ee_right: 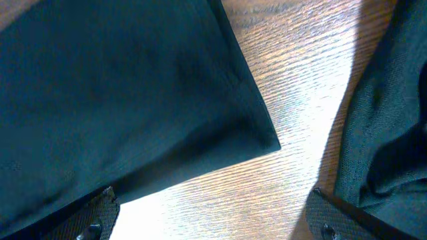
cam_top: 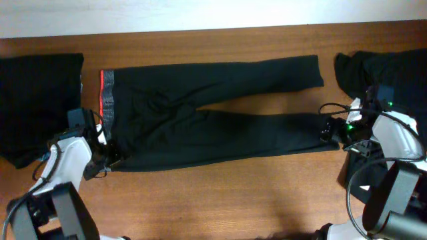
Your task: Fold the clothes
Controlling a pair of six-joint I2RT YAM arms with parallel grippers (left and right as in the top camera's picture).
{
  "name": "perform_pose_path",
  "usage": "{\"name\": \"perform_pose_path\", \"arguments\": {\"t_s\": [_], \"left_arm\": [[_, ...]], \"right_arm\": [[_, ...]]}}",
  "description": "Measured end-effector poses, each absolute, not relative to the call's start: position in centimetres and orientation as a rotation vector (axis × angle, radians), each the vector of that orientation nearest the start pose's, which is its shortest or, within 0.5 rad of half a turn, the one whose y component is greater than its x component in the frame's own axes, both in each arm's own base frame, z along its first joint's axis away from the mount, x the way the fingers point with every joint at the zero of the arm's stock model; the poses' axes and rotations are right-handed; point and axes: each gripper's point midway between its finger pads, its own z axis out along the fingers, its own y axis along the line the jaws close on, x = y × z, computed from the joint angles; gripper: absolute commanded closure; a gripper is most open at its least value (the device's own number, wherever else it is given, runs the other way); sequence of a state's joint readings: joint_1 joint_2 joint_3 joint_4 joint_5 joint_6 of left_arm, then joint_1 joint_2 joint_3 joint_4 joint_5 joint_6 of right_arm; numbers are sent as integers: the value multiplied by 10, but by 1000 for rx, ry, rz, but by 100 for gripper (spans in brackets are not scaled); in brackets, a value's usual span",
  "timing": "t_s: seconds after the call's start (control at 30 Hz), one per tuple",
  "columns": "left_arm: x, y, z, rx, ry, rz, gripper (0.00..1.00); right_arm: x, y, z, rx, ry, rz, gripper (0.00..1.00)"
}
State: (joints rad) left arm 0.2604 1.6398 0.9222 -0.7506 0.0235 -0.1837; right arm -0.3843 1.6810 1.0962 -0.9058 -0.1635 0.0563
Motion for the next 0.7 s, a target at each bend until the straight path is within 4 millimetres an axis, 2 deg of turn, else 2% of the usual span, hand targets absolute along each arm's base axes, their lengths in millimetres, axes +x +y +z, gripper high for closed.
{"name": "perform_pose_path", "arguments": {"t_s": [0.17,0.33,0.47,0.7], "left_arm": [[280,70,5,-672,2985,-36,1],[277,69,5,-675,2995,-37,1],[263,65,2,-690,3059,-48,2],[262,64,1,-760,3051,-47,2]], "right_arm": [[297,-90,43,652,2956,225,6],[297,-90,38,655,2968,229,6],[296,-90,30,664,2989,236,6],[295,-89,22,670,3009,243,9]]}}
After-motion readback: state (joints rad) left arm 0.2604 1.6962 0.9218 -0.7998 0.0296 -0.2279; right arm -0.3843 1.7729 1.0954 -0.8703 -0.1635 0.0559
